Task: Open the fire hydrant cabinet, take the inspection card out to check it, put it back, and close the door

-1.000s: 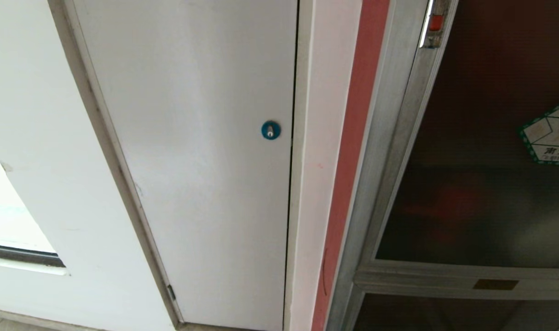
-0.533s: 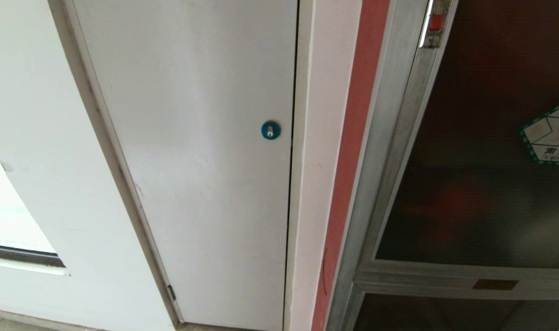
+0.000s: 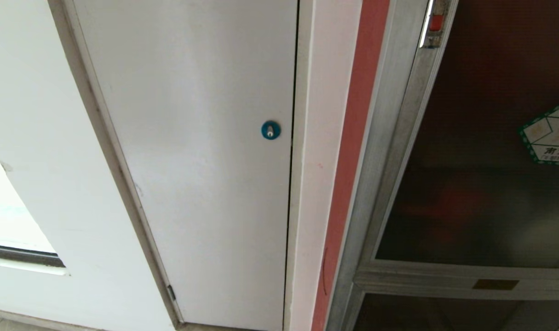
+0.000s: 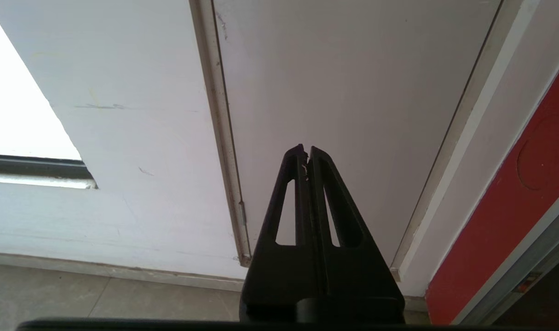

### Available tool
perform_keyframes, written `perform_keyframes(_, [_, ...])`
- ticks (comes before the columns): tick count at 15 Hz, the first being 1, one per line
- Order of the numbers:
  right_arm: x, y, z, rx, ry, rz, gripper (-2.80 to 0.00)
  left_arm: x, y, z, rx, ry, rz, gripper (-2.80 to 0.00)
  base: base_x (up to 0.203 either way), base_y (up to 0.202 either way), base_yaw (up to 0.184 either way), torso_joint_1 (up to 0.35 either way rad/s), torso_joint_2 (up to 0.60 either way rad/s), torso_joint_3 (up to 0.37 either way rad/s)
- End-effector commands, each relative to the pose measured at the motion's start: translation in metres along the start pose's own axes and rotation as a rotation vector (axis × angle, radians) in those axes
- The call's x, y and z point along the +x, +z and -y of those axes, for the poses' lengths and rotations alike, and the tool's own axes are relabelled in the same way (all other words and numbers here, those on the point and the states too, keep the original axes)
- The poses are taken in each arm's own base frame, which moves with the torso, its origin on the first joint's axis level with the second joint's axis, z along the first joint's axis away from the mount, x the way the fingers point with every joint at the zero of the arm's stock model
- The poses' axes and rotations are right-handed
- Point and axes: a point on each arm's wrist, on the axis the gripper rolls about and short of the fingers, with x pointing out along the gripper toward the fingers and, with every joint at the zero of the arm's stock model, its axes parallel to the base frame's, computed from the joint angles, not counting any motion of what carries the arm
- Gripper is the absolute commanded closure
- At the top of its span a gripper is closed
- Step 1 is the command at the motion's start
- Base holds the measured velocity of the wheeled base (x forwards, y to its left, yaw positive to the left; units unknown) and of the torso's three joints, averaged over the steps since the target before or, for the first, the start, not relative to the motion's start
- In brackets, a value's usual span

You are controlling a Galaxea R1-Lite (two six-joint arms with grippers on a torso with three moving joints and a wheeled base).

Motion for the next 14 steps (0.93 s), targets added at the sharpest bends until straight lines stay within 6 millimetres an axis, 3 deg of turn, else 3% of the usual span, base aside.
perform_keyframes(1, [0.0003, -0.0013, 0.0001, 0.0, 0.0, -0.004, 0.0, 0.0001, 0.0, 0.0, 0.0, 0.0, -0.002, 0.0, 0.0, 0.0, 0.0, 0.0, 0.0, 0.0])
perform_keyframes(14, [0.0003, -0.0013, 0.0001, 0.0, 0.0, -0.004, 0.0, 0.0001, 0.0001, 0.0, 0.0, 0.0, -0.001, 0.0, 0.0, 0.0, 0.0, 0.0, 0.0, 0.0])
